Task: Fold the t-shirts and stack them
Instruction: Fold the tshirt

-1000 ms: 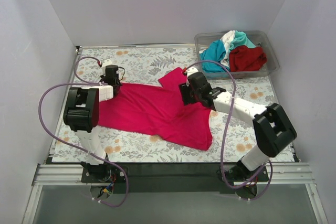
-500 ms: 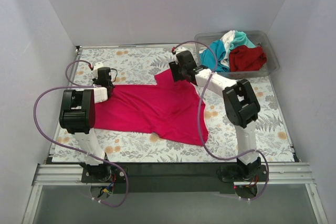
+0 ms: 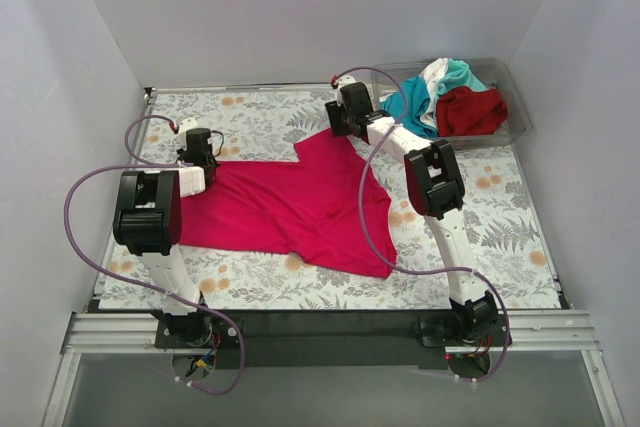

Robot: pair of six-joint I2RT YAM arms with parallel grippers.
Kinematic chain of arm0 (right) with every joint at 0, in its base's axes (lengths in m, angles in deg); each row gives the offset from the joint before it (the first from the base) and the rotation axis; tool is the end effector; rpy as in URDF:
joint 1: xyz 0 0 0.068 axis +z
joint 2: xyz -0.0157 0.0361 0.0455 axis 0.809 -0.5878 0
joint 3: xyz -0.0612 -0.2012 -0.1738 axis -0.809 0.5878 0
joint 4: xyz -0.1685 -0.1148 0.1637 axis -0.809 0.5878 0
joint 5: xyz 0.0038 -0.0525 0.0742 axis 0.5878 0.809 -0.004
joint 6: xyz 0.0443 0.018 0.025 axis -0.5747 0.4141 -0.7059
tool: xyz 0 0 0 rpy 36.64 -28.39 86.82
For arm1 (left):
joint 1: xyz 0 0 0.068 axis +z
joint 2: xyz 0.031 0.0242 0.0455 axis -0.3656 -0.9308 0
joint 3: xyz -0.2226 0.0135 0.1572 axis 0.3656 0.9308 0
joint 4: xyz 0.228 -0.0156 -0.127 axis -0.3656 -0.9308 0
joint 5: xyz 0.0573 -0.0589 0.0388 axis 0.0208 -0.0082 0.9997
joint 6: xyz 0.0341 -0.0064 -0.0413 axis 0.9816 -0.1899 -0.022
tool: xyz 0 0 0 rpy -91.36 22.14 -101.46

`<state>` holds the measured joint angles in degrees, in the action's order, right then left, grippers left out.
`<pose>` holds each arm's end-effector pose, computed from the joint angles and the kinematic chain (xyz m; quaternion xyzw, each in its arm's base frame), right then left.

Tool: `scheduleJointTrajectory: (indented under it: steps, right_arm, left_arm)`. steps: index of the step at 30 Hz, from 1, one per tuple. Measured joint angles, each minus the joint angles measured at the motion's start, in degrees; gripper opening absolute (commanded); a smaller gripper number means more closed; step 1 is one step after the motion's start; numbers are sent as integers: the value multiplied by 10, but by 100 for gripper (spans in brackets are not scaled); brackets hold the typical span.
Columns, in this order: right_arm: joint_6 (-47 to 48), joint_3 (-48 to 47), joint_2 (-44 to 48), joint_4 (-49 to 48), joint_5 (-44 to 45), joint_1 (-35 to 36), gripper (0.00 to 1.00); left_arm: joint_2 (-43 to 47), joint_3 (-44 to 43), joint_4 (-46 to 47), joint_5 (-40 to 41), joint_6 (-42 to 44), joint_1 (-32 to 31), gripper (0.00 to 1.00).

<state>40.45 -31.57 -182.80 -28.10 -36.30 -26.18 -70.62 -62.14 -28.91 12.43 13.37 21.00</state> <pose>0.5025 0.2590 0.1662 -0.1603 0.8637 0.0566 0.4744 0.3781 0.0110 0.1413 -0.4795 0.7469 -0.0378 0.4592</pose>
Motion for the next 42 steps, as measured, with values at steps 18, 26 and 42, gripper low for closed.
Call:
scheduleJointTrajectory:
  steps: [18,26,42]
  right_arm:
    - [25,-25,-21,10,-68,-8,46]
    - [29,-41,-33,13,-90,-8,12]
    - [51,-39,-4,33,-58,-8,1]
  left_arm:
    - [5,5,4,-12,-4,0,0]
    - [7,7,4,-13,-4,0,0]
    - [13,19,23,-24,-2,0,0]
